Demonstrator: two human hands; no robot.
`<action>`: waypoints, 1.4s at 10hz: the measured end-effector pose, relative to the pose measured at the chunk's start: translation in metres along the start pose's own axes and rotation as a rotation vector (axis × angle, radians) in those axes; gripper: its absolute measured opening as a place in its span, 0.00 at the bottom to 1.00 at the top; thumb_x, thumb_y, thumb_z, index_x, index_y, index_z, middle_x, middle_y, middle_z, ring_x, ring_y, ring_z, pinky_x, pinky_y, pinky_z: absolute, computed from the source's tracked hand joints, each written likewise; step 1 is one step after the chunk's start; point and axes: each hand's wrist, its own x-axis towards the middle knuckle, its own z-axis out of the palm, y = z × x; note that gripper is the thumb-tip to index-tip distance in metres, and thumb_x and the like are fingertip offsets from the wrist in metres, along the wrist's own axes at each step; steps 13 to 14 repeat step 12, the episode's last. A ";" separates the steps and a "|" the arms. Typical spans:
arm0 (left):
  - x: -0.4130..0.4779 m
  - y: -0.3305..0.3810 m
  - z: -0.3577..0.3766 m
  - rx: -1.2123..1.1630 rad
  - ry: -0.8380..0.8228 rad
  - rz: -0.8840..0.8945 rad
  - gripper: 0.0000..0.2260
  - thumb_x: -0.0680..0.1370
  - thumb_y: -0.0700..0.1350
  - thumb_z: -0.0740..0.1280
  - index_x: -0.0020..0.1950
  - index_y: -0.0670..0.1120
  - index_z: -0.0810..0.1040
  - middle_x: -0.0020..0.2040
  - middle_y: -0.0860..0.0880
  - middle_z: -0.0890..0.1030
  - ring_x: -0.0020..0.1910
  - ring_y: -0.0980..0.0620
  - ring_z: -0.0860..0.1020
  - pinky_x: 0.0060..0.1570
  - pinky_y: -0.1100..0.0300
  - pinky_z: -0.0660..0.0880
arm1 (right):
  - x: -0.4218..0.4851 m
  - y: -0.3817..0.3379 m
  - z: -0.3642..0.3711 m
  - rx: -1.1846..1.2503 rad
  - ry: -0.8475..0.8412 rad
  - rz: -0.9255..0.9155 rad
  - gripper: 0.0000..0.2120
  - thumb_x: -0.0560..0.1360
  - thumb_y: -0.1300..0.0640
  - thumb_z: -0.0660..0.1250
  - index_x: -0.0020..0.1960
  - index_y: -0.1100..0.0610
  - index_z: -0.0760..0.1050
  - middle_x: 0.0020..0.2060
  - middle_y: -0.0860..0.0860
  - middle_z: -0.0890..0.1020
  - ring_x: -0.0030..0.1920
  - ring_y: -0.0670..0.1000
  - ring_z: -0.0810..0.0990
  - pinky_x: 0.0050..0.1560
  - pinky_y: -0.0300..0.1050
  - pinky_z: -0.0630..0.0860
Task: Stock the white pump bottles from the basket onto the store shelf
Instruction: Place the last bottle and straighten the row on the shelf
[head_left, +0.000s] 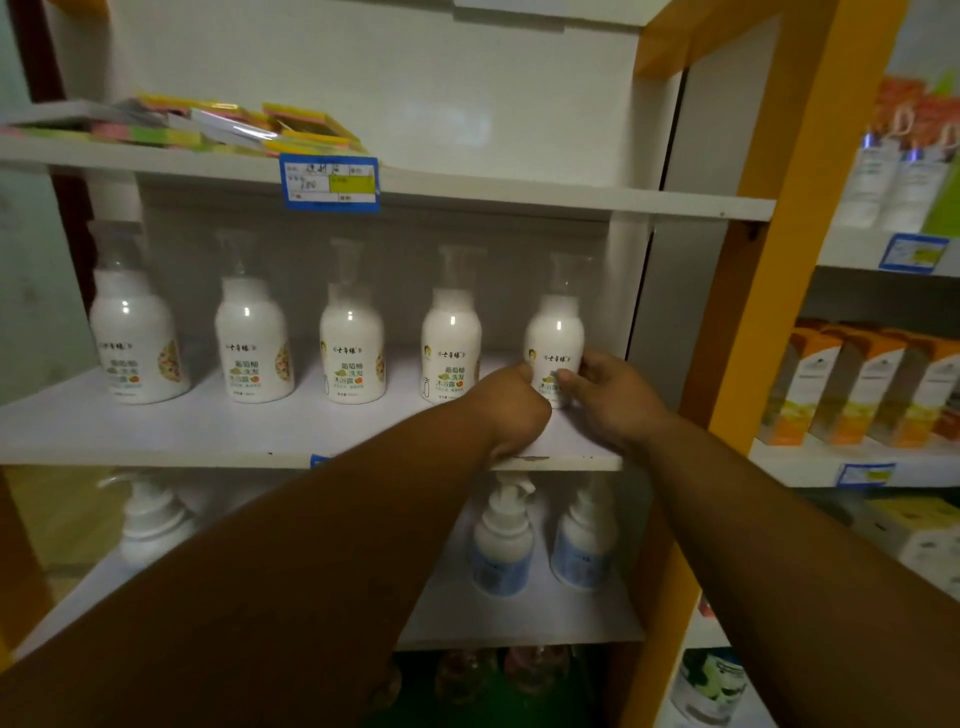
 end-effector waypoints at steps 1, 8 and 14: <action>-0.001 -0.002 0.002 -0.015 0.002 0.015 0.19 0.77 0.38 0.61 0.68 0.48 0.74 0.57 0.44 0.81 0.49 0.46 0.80 0.39 0.61 0.72 | 0.002 0.007 0.000 0.043 -0.006 0.009 0.15 0.81 0.55 0.65 0.66 0.56 0.77 0.58 0.52 0.85 0.57 0.52 0.83 0.64 0.58 0.76; -0.003 -0.006 0.003 0.054 0.019 0.051 0.19 0.77 0.40 0.62 0.68 0.47 0.73 0.56 0.45 0.81 0.50 0.46 0.80 0.42 0.61 0.73 | 0.009 0.012 0.001 0.015 -0.012 -0.032 0.16 0.81 0.55 0.65 0.67 0.56 0.76 0.59 0.51 0.84 0.57 0.51 0.83 0.64 0.56 0.77; -0.063 -0.006 0.001 0.351 0.029 0.262 0.29 0.82 0.49 0.61 0.80 0.47 0.55 0.78 0.46 0.63 0.75 0.48 0.64 0.69 0.60 0.63 | -0.002 0.006 0.002 0.085 0.086 0.014 0.19 0.77 0.47 0.65 0.66 0.52 0.75 0.59 0.49 0.83 0.57 0.52 0.83 0.58 0.54 0.80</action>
